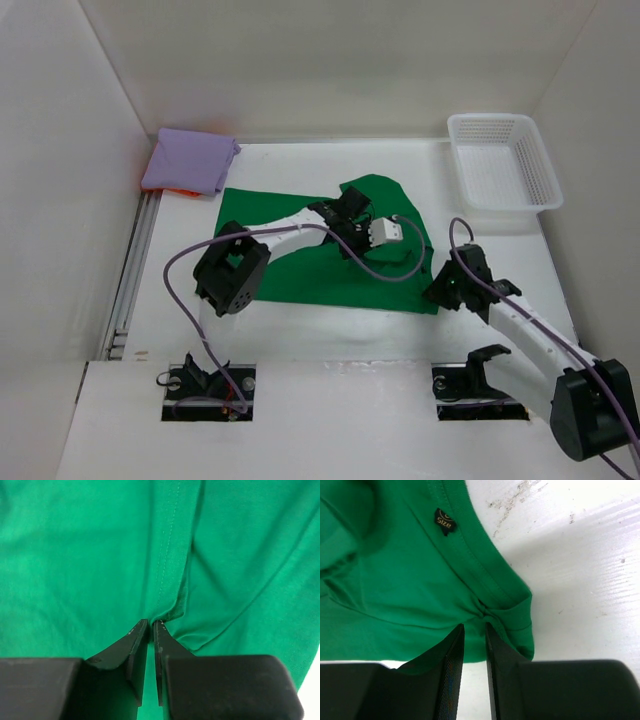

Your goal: Fold and stack the t-shirts

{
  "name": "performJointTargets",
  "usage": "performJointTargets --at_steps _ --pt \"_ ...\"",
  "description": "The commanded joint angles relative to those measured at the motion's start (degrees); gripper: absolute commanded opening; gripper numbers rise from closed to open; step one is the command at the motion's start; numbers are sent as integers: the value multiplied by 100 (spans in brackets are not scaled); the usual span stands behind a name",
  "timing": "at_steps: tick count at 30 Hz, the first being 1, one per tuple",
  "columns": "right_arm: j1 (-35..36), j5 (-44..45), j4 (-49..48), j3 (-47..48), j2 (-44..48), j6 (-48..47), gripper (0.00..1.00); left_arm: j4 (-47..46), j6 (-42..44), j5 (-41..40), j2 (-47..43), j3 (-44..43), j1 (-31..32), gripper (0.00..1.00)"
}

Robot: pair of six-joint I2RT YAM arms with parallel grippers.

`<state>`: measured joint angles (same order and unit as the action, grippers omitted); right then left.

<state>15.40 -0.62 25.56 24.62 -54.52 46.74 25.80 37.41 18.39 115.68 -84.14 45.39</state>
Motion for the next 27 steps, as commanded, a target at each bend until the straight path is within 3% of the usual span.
performJointTargets --at_steps 1,8,10,14,17,18,20,25,27 --pt "-15 106 -394 -45 -172 -25 27 -207 -901 296 16 -261 -148 10" --pt "-50 133 -377 -28 -340 -77 27 -216 -1438 279 148 -322 -403 19" --pt "-50 133 -333 -1 -322 -77 27 -216 -1508 235 131 -322 -473 26" --pt "-50 185 -61 147 -129 -86 28 -137 -1561 139 -106 -314 -649 50" --pt "-24 422 422 437 -15 -86 36 -76 -1465 -273 -588 -305 -930 55" --pt "37 553 632 551 -6 -78 44 12 -1369 -449 -782 -270 -1070 56" --pt "265 756 950 719 -76 -16 49 345 -905 -827 -1238 -51 -1404 56" --pt "600 976 1179 895 -699 19 51 1609 1028 -1898 -2460 1598 -2090 60" --pt "644 950 1310 1026 -1006 -77 50 1936 1390 -2478 -2742 2258 -2309 60"
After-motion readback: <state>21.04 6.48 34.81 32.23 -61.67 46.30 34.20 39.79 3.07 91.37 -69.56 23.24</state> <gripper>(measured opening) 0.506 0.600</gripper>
